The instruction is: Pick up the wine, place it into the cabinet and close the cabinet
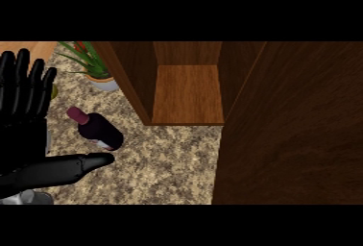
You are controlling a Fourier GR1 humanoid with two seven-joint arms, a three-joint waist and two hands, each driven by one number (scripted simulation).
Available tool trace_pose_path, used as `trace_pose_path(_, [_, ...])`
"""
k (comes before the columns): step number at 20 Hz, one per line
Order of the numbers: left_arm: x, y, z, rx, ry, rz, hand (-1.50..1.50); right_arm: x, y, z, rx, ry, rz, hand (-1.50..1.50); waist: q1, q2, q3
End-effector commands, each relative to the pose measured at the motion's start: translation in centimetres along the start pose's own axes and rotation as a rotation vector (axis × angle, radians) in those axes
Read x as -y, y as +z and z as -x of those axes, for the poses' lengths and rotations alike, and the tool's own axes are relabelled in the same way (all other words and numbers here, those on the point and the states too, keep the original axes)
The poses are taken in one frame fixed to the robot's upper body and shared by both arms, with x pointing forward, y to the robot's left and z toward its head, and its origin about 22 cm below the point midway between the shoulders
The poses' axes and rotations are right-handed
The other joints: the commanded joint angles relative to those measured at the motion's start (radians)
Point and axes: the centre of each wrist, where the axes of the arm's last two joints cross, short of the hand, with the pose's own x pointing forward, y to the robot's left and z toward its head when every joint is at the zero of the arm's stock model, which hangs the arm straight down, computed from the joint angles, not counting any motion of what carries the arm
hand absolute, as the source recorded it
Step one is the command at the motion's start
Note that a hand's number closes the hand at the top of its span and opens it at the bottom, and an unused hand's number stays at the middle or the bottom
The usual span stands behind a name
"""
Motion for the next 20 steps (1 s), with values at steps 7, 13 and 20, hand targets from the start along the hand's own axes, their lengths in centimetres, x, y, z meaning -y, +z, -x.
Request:
trace_pose_path(7, [1.8,-0.3,-3.5,-0.04,0.002,-0.024,-1.5,-3.4,0.9,-2.8,0.01,-0.017,0.001,-1.5,-0.001,-0.001,0.0])
trace_pose_path(13, [2.0,0.2,-4.5,-0.077,0.011,-0.058,-1.5,-2.4,1.4,-4.3,0.003,-0.022,-0.008,-1.5,-0.002,-0.001,0.0])
trace_pose_path(20, [1.1,0.4,-2.2,-0.108,-0.034,-0.088,-1.5,-4.5,1.3,-3.9,-0.009,-0.042,0.018,-1.5,-0.006,-0.003,-0.001])
